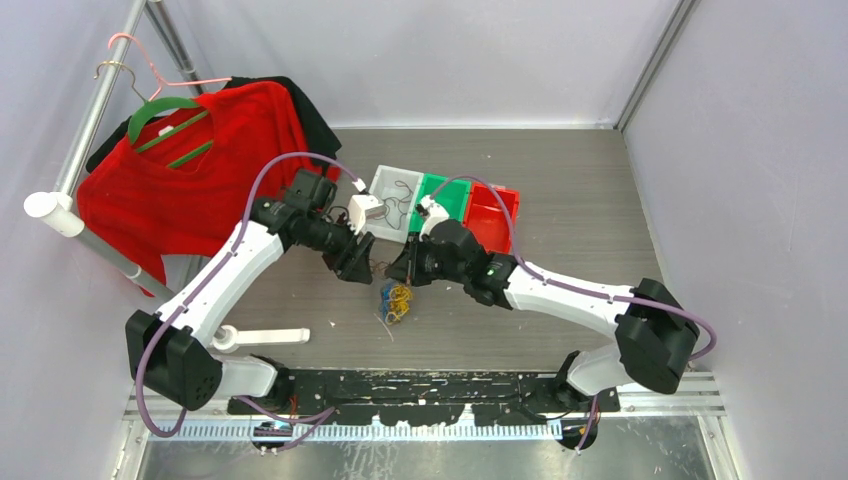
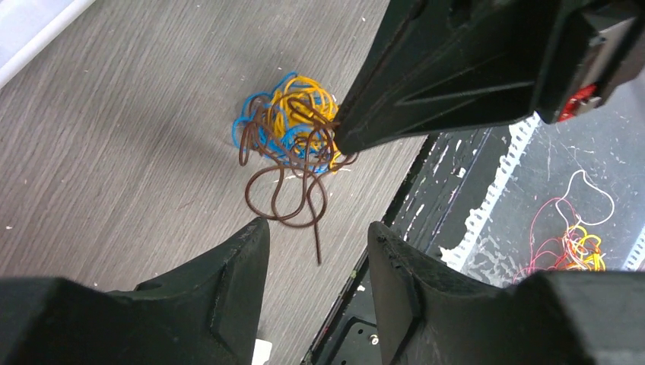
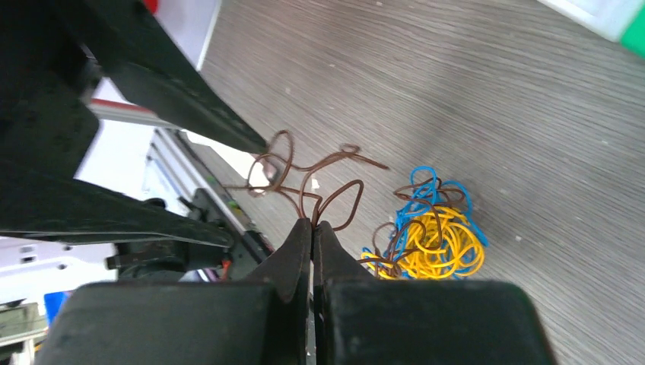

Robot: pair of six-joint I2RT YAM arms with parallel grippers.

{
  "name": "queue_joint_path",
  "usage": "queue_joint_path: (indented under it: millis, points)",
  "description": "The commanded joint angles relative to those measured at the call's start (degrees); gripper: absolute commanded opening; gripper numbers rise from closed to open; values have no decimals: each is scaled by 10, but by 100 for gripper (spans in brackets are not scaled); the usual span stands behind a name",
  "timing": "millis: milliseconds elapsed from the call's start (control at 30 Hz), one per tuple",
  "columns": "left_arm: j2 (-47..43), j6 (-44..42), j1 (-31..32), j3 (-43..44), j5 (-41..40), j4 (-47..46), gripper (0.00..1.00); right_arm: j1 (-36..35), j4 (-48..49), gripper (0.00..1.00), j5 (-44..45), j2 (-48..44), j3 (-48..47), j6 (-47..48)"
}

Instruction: Untangle the cables

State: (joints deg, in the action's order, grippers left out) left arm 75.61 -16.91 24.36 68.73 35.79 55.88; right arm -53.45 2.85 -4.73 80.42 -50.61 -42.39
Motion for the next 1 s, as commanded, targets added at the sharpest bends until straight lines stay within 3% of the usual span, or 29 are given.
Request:
queue_joint_path:
  millis: [0,133,267,367,500,567,667,733,800,967]
  points:
    - [-19,9,1,2,39,-19,51,0,86,1,-50,-24,5,-27]
    - [-24,9,1,2,56,-22,51,0,100,1,-54,-27,9,-38]
    - [-21,7,1,-3,41,-26,43,-1,111,1,-63,-28,14,-46]
    - [-20,-2,1,-11,18,-30,31,-1,122,1,-69,-30,21,-52]
    - [-24,-9,1,-14,-16,-34,6,0,122,1,-68,-35,29,-54]
    - [-33,-8,1,-10,-33,-40,0,1,115,1,-63,-38,33,-54]
    - [-51,-8,0,9,-50,-32,0,3,102,16,-45,-48,44,-48]
    - [-53,-7,0,21,-49,-21,0,4,89,40,-25,-55,49,-38]
    - [-55,-1,0,31,-44,-11,0,4,71,56,-3,-57,48,-19]
    - [-63,23,0,46,-36,-4,0,1,71,69,17,-58,47,26]
